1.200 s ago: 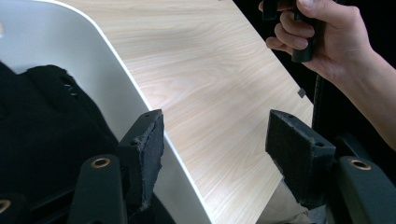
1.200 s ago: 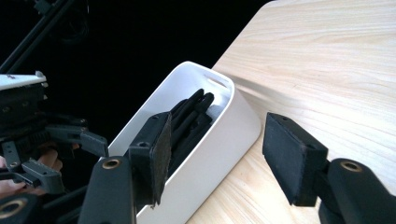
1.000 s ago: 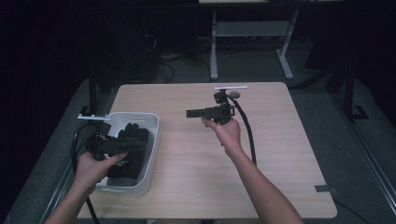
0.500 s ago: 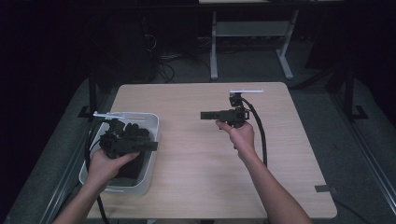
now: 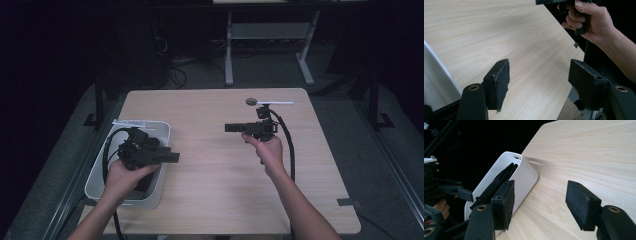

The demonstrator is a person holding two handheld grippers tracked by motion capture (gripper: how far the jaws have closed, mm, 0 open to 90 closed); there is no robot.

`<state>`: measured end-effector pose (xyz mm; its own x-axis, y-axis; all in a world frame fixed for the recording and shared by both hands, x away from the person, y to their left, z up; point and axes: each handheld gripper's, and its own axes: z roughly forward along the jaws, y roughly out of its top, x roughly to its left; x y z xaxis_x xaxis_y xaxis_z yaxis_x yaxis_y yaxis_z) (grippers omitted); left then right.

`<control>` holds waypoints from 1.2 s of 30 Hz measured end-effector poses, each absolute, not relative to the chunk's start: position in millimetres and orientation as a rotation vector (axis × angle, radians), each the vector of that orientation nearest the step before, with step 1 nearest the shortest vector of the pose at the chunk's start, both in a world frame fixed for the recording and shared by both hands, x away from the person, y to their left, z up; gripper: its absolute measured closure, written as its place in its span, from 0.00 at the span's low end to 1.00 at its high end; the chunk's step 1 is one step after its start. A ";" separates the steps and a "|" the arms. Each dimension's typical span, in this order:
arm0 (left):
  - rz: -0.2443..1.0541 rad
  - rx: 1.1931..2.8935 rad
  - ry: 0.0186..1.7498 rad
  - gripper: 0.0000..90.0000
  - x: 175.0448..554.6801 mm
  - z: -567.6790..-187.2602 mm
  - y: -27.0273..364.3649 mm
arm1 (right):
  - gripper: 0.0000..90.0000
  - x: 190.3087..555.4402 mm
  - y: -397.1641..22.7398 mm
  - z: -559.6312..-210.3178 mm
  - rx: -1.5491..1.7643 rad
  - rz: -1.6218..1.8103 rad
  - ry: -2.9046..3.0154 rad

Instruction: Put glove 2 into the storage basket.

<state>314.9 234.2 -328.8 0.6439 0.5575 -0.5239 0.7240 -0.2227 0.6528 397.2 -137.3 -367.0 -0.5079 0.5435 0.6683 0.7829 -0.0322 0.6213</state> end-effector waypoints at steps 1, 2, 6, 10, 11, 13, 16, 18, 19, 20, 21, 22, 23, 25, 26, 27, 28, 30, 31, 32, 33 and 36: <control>-0.216 1.903 1.012 0.37 315.1 -328.8 232.9 | 0.44 396.6 -138.7 -366.9 -1.422 -1.557 -2.016; -0.219 1.905 1.012 0.37 315.2 -328.7 231.9 | 0.44 395.6 -142.3 -367.5 -1.430 -1.559 -2.012; -0.223 1.904 1.006 0.36 315.4 -329.4 227.2 | 0.44 394.6 -147.3 -368.2 -1.439 -1.552 -2.015; -0.231 1.903 1.000 0.36 315.4 -330.6 221.1 | 0.44 392.8 -153.6 -370.6 -1.445 -1.557 -2.012; -0.228 1.909 0.992 0.36 315.5 -330.8 219.6 | 0.44 392.1 -155.2 -371.1 -1.447 -1.556 -2.007; -0.232 1.912 0.984 0.35 315.2 -331.0 215.8 | 0.44 390.9 -158.0 -372.4 -1.450 -1.555 -2.009; -0.239 1.915 0.972 0.35 314.6 -331.6 208.6 | 0.44 389.0 -163.1 -374.1 -1.459 -1.554 -1.999; -0.246 1.916 0.966 0.35 314.4 -331.8 203.8 | 0.44 387.9 -166.6 -375.6 -1.467 -1.556 -2.002; -0.247 1.921 0.961 0.35 314.6 -332.1 201.7 | 0.44 387.4 -168.5 -375.9 -1.470 -1.555 -1.998; -0.251 1.922 0.959 0.35 315.0 -332.5 199.5 | 0.44 386.8 -170.5 -376.3 -1.471 -1.558 -1.994; -0.251 1.926 0.960 0.35 315.4 -333.0 197.8 | 0.44 386.2 -172.4 -376.4 -1.476 -1.561 -1.991; -0.252 1.926 0.961 0.35 315.8 -333.7 196.1 | 0.44 385.7 -174.4 -376.5 -1.479 -1.565 -1.989; -0.258 1.933 0.954 0.35 316.5 -334.3 194.5 | 0.44 385.1 -176.4 -376.6 -1.483 -1.562 -1.985; -0.259 1.931 0.953 0.35 316.3 -334.5 191.4 | 0.44 384.0 -180.7 -377.1 -1.492 -1.569 -1.982; -0.257 1.933 0.952 0.35 316.2 -334.9 189.5 | 0.44 383.6 -182.2 -377.2 -1.497 -1.567 -1.979; -0.258 1.937 0.946 0.35 316.4 -335.4 187.6 | 0.43 383.2 -184.3 -377.8 -1.500 -1.570 -1.976; -0.260 1.938 0.947 0.35 316.1 -335.8 185.8 | 0.43 382.8 -187.0 -378.7 -1.507 -1.573 -1.975; -0.266 1.946 0.941 0.35 315.9 -337.3 182.4 | 0.43 382.0 -190.6 -379.9 -1.515 -1.571 -1.970; -0.269 1.950 0.938 0.35 315.7 -338.3 179.9 | 0.43 381.3 -192.7 -380.7 -1.520 -1.568 -1.969; -0.271 1.949 0.940 0.35 315.4 -338.8 178.2 | 0.43 380.5 -195.5 -381.8 -1.524 -1.571 -1.969; -0.273 1.951 0.935 0.35 315.3 -339.5 176.7 | 0.43 380.2 -197.2 -382.7 -1.528 -1.569 -1.967; -0.281 1.950 0.930 0.34 314.9 -341.2 172.0 | 0.43 378.1 -204.0 -385.8 -1.544 -1.569 -1.958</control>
<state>314.9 172.0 -341.2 0.6877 0.4941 -0.5319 0.7060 -0.2847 0.6484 378.1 -204.0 -385.8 -0.4369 0.5864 0.6821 0.7935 -0.1058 0.5993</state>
